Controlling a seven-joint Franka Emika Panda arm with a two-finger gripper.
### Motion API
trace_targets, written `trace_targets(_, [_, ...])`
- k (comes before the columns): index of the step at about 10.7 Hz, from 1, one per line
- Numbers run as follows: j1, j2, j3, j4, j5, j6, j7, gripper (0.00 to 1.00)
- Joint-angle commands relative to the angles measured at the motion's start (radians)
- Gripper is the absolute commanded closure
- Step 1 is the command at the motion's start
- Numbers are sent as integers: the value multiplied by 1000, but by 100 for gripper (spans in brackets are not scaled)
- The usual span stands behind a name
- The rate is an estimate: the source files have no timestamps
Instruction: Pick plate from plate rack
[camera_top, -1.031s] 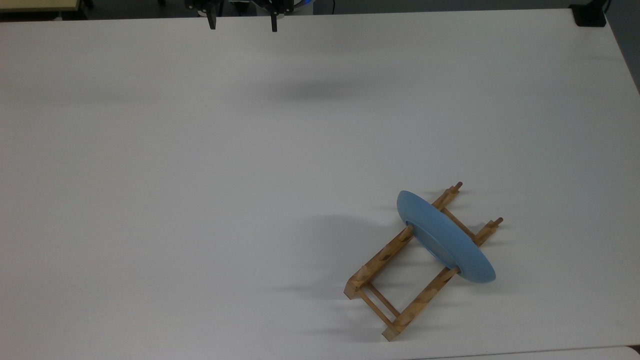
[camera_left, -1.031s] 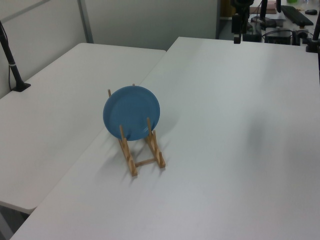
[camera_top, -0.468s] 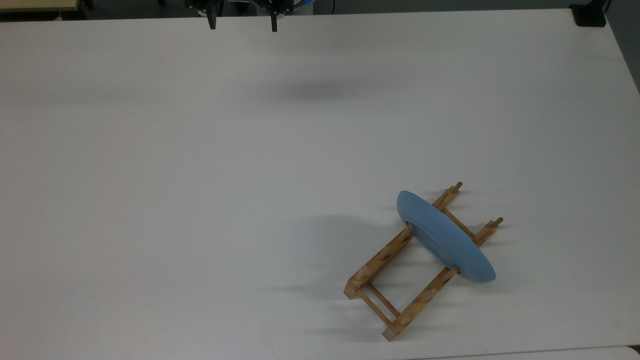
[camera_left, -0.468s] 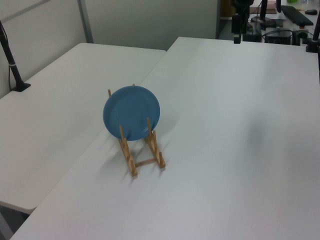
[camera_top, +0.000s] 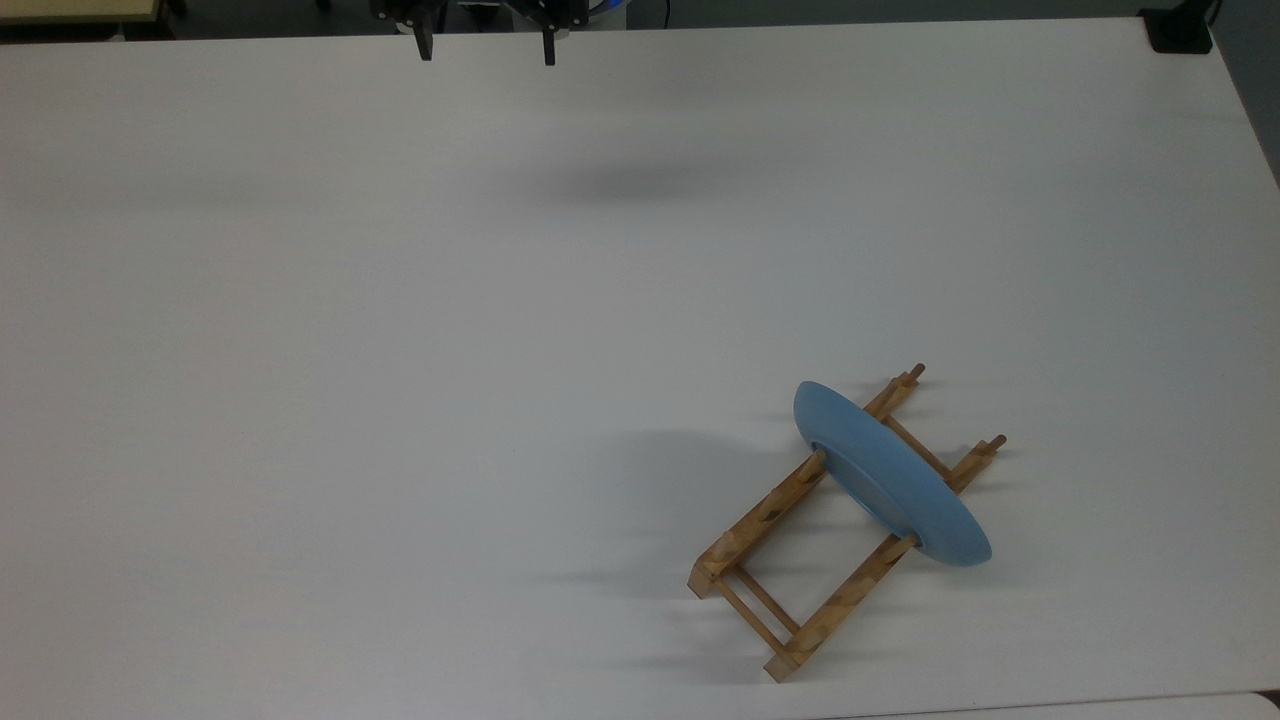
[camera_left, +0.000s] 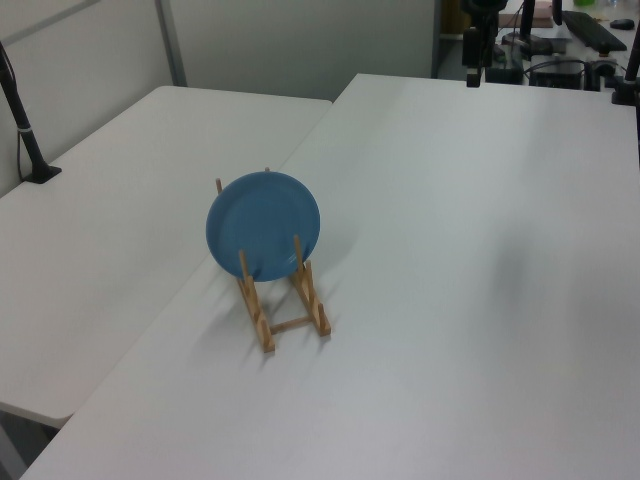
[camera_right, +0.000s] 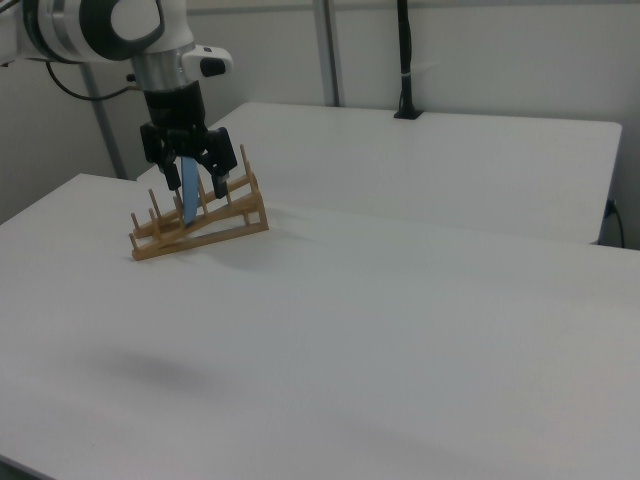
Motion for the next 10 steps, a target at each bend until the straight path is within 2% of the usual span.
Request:
trace_targets(1, [9,-8,8,17,20,61,3,0])
trace_targets(3, [16,18,14,48,25,66,20,0])
trace_targets(6, [70,64,14,89,19,102,70,0])
trace_targets(10, [165,110,13,94,-27,315,305,0])
